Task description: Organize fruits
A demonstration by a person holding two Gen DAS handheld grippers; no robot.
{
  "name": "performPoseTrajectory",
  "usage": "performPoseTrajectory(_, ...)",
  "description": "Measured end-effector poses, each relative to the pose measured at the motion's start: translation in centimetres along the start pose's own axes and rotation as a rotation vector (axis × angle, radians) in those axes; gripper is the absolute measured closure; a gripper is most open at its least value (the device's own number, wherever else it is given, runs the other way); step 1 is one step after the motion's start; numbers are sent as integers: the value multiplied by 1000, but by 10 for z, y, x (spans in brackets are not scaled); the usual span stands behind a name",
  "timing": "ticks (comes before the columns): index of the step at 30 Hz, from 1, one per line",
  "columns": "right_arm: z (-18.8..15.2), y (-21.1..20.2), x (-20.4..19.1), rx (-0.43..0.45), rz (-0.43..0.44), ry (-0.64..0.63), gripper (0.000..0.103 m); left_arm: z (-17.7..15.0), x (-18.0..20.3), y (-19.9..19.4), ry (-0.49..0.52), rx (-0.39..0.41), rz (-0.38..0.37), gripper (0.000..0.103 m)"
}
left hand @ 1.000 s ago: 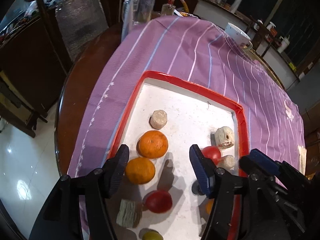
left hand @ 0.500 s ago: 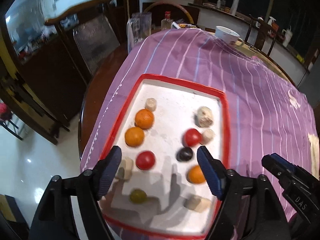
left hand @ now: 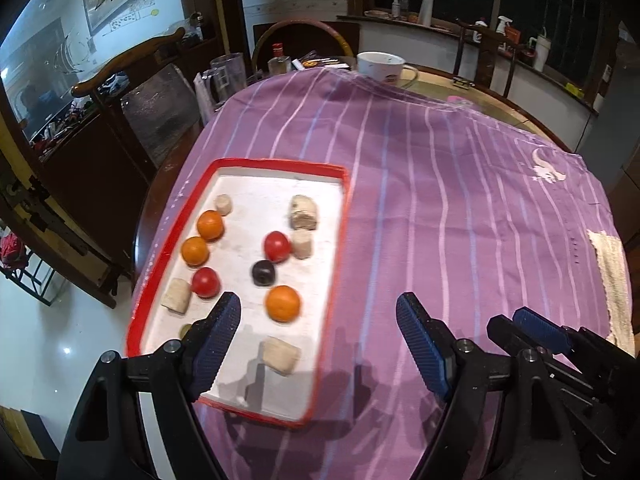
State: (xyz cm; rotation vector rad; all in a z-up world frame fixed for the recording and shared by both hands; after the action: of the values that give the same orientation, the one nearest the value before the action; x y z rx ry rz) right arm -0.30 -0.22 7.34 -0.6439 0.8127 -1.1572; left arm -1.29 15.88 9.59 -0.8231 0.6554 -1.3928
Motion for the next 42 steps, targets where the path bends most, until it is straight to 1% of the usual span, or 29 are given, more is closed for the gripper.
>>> performPoseTrajectory(7, -1, -23, 26, 38, -35, -5, 66, -5, 35, -17, 20, 45, -18, 24)
performPoseTrajectory(14, -4, -30, 31, 48, -41, -32, 65, -9, 51, -29, 26, 78, -7, 23)
performPoseTrajectory(21, -6, -31, 29, 48, -38, -59, 65, -13, 53, -34, 23, 83, 7, 23)
performPoseTrajectory(31, -8, -24, 18, 33, -30, -102, 64, -14, 41, -35, -11, 93, 33, 22)
performPoseTrajectory(37, -9, -18, 13, 24, -27, -106, 64, -15, 36, -35, -11, 106, 47, 22)
performPoseTrajectory(39, -9, -16, 10, 20, -22, -109, 63, -16, 33, -41, -12, 142, 64, 22)
performPoseTrajectory(40, -10, -15, 8, 18, -21, -113, 63, -16, 31, -46, -12, 173, 83, 22)
performPoseTrajectory(41, -10, -14, 4, 16, -16, -120, 63, -16, 29, -55, -10, 229, 116, 22)
performPoseTrajectory(42, -10, -13, 2, 16, -14, -126, 63, -16, 27, -60, -11, 260, 134, 17)
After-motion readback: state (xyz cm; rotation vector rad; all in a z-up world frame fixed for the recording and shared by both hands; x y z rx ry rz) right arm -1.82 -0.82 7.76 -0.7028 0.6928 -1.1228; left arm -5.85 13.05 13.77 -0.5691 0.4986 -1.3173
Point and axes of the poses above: each gripper's, at about its wrist camera, not at the fingertips, and y roughly the way its jaws point, x to its right, z to its top, the point moved 4 cm from there along y, roughly the way its jaws point, and after that the axes turned 7 degrees about -z, right-handed, at the moved point
